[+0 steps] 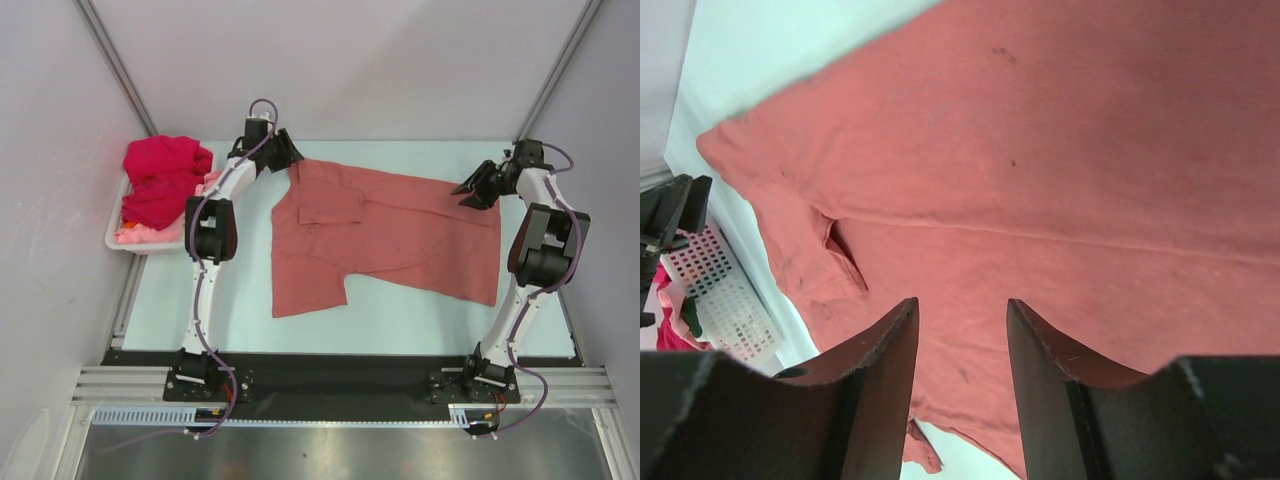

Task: Fold and stack the t-shirts
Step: Fold the tshirt

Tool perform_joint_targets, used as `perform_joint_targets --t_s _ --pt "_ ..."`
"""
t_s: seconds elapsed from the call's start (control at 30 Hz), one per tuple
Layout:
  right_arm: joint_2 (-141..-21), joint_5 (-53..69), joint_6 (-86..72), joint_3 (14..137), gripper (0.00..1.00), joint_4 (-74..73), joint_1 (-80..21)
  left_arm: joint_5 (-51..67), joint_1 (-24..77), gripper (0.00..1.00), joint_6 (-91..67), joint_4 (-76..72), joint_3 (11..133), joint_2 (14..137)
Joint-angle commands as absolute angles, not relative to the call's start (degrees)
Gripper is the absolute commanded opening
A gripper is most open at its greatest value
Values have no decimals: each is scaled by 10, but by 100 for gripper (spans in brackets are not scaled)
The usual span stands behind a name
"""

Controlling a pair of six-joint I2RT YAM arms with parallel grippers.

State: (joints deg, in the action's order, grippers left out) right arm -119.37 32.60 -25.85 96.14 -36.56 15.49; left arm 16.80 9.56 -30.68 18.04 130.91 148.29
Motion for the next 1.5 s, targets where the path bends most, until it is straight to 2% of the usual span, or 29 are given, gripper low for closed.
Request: perform_joint_targets --t_s 0.0,0.27,0.53,0.67,0.77,0.9,0.93,1.03,1.07,1.2,1.27,1.47 --pt "-1144 320 -251 954 47 -347 169 188 93 56 -330 153 1305 1497" --pt "-1117 314 -249 926 48 -345 193 221 88 34 -348 129 1318 1517" --pt "-1116 315 -262 920 48 -338 198 236 66 23 -388 98 1335 1542" --pt "-1116 316 -275 918 49 -329 196 243 54 6 -428 63 1336 1554" --pt "-1116 309 -280 920 49 -327 194 255 45 0 -447 52 1344 1567" --pt "-1112 299 -293 920 50 -323 191 261 39 0 -445 53 1347 1571" --pt "-1110 294 -290 923 50 -329 187 262 38 1 -444 55 1347 1568" --pt "-1105 250 -278 931 50 -382 182 271 33 17 -435 69 1344 1549" --pt "-1101 235 -270 931 51 -398 182 258 33 25 -415 88 1340 1525" --pt "-1071 130 -254 911 57 -487 183 194 33 40 -371 125 1273 1427" --pt "-1042 106 -261 883 59 -508 185 162 34 52 -339 161 1229 1384" --pt "-981 66 -308 785 61 -511 160 70 48 56 -294 250 1095 1205"
